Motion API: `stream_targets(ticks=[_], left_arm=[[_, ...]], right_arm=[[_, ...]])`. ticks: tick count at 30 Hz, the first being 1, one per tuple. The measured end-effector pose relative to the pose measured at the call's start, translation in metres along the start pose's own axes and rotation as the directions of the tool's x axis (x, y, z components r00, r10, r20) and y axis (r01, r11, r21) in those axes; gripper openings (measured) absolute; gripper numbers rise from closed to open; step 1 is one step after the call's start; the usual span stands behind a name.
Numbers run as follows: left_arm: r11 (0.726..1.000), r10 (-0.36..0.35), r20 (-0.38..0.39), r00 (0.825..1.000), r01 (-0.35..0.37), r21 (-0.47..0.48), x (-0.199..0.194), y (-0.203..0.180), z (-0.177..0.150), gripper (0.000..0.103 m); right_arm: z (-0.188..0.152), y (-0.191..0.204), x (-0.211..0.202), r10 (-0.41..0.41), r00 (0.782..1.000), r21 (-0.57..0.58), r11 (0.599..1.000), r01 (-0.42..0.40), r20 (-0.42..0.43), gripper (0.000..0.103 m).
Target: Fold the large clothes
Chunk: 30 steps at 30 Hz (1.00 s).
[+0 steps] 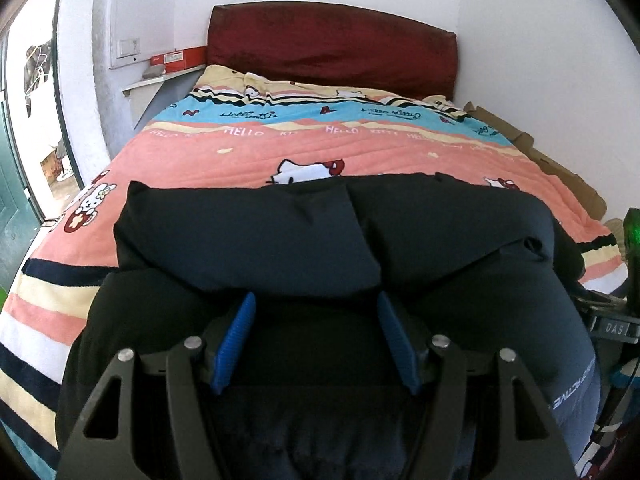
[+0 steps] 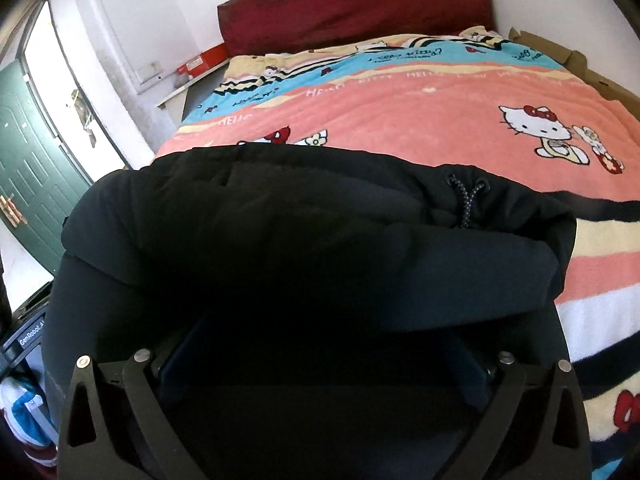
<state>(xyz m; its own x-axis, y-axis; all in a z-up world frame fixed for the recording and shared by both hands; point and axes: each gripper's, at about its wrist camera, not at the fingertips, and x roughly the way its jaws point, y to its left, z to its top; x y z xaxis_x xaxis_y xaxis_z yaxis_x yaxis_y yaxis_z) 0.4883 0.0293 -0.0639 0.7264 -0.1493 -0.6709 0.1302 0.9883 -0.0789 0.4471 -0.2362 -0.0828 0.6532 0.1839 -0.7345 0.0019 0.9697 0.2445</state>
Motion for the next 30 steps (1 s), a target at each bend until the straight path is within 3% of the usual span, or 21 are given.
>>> stream_targets(ticks=[30], left_arm=[[0.999, -0.008, -0.053, 0.999, 0.006, -0.036, 0.025, 0.007, -0.013, 0.064]], right_arm=[[-0.006, -0.007, 0.028, -0.006, 0.998, 0.019, 1.000, 0.008, -0.062, 0.101]])
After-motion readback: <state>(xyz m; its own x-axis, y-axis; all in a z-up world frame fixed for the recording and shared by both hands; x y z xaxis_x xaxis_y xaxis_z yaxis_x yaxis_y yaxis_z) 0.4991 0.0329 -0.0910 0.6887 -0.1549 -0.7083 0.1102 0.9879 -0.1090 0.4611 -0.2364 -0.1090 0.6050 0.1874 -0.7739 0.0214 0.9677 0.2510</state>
